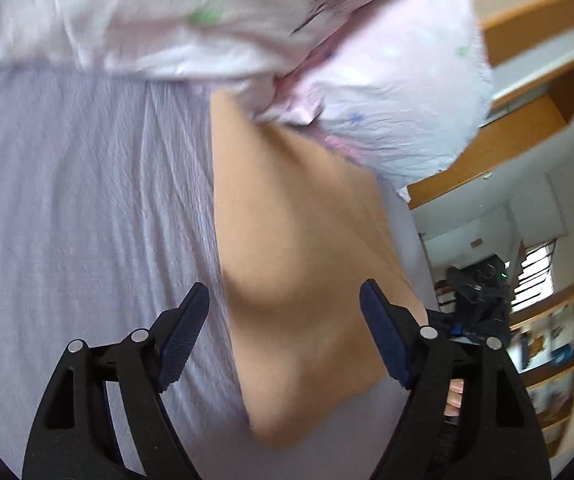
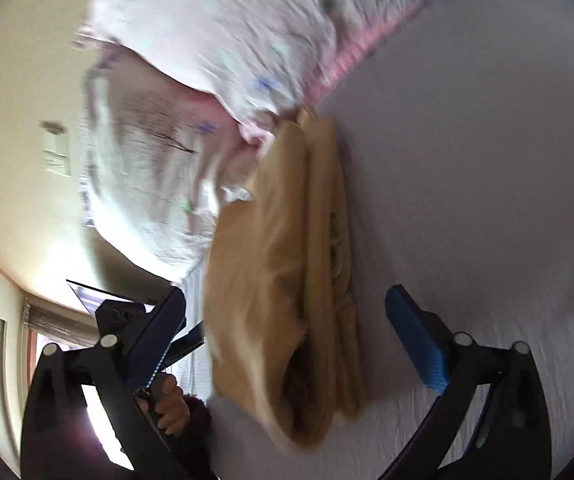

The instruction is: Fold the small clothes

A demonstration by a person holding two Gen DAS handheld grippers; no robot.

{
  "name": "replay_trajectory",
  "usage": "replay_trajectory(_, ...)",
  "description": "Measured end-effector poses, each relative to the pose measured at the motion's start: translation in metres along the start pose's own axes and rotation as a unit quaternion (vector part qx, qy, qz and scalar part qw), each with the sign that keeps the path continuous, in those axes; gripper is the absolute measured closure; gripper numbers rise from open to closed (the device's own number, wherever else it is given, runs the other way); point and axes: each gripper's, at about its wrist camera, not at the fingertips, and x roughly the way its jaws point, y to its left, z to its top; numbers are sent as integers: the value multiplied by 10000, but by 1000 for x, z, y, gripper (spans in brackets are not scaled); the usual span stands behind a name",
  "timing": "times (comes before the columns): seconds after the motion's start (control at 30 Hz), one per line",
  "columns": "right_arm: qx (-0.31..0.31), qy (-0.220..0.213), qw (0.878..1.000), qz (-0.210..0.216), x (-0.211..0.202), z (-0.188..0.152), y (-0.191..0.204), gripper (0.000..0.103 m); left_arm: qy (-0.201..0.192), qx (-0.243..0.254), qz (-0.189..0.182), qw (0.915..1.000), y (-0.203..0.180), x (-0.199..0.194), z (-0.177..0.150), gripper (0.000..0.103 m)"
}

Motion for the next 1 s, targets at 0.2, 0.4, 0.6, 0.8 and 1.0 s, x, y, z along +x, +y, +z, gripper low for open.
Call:
replay_trajectory(0.2, -210, 434, 9988, -62, 35, 6, 1, 59, 107, -495, -387, 9980, 10, 27, 14, 30)
replay_trajectory(0.4, -442, 162, 9982, 373, 33, 0, 24, 72, -1, -565, -686, 9960, 21, 11, 15, 65)
replay_trajectory(0.6, -1017, 437, 9921, 587, 76, -13, 77, 73, -740, -197, -311, 9966, 34, -70, 9, 65)
replay_trajectory(0.8, -1228, 278, 9908, -504, 95, -22, 90, 54, -1058, -376, 651, 9915, 67, -113, 2, 62)
replay_trajectory(1.0, -1738, -226, 9837, 405, 61, -33, 143, 19, -1100, 557, 47, 9924, 19, -135, -38, 49)
